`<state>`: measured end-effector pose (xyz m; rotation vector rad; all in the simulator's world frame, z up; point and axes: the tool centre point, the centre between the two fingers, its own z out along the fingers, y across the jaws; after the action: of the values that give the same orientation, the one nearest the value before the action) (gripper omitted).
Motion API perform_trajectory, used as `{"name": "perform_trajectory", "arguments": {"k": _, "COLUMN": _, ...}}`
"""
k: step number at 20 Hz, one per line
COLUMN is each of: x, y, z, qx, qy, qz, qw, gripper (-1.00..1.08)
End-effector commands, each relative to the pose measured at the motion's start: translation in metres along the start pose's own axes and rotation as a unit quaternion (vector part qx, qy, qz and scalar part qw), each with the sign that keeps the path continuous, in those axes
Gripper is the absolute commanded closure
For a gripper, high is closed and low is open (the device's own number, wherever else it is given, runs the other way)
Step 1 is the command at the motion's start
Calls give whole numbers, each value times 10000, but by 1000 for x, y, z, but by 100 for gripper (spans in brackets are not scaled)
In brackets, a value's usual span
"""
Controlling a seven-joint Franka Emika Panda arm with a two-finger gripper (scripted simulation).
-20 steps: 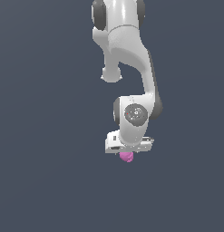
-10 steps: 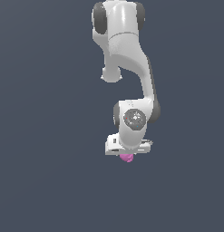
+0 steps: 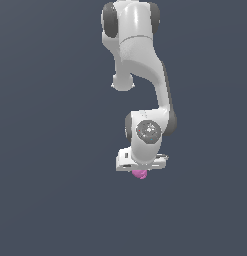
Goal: Pick up the object and move it to a goal position.
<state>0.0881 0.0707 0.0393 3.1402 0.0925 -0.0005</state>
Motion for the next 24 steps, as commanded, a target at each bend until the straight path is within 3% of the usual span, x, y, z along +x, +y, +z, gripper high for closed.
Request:
{"name": "perform_trajectory", "arguments": {"k": 1, "x": 0, "y": 0, "z": -1, "qx": 0, "qy": 2, "qz": -11, "qw": 10000, "gripper": 108}}
{"name": "perform_trajectory", "arguments": {"k": 11, "x": 3, "y": 9, "z": -49, "qx": 10, "qy": 58, "qz": -443, "qw": 9990, "gripper": 108}}
{"name": "perform_trajectory", "arguments": {"k": 24, "x": 14, "y": 33, "z": -187, "qx": 48, "qy": 219, "qz": -1683, "qw": 9855, "gripper": 108}}
